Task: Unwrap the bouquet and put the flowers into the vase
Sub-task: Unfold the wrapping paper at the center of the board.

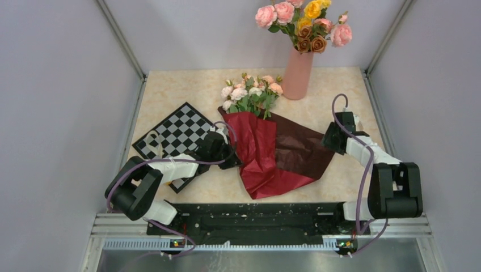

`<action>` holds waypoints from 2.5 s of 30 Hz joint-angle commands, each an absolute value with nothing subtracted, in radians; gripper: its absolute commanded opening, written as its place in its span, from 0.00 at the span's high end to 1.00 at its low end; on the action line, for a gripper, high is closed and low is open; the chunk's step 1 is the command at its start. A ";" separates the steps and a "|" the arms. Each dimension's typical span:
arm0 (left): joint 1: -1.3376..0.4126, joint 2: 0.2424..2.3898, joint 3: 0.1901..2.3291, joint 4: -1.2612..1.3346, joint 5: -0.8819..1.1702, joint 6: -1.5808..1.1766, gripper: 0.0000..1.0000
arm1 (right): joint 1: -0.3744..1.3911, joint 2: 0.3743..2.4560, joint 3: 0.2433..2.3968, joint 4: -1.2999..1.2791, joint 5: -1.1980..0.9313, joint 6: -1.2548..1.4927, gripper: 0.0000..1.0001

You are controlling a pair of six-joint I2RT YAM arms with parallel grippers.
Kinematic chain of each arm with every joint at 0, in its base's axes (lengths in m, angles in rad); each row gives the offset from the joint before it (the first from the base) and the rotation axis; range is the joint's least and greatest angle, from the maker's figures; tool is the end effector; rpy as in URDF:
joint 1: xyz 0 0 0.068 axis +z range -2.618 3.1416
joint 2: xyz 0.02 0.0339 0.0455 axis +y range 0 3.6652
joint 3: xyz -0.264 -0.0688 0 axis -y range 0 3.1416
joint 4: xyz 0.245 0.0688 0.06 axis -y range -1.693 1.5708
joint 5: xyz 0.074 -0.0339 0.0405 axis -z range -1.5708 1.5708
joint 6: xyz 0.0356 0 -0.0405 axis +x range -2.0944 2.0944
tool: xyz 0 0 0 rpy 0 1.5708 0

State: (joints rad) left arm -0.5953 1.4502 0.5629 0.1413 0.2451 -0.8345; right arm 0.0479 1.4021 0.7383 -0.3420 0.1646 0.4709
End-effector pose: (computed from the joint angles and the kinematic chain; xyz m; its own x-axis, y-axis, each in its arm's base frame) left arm 0.2180 -0.1581 0.1498 -0.8898 -0.2655 -0.3712 0.0480 0.7543 -0.6548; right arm 0.2640 0.0068 0.1779 -0.7335 0.4129 -0.5399 0.4187 0.9002 0.1196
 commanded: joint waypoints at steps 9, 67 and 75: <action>-0.589 1.387 0.629 0.063 0.221 -0.776 0.63 | 0.012 1.118 0.731 -0.316 -0.165 0.405 0.37; -0.281 1.018 0.866 -0.478 0.225 -0.510 0.01 | 0.874 1.354 0.944 -0.105 -0.048 0.549 1.00; -0.279 0.908 0.813 -0.486 0.135 -0.575 0.01 | 1.011 1.578 1.071 -0.053 -0.083 0.545 1.00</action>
State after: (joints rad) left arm -0.2836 0.9806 0.8261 -0.4934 0.1890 -0.5396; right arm 0.9504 1.5002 0.9829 -0.1055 -0.0746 0.5610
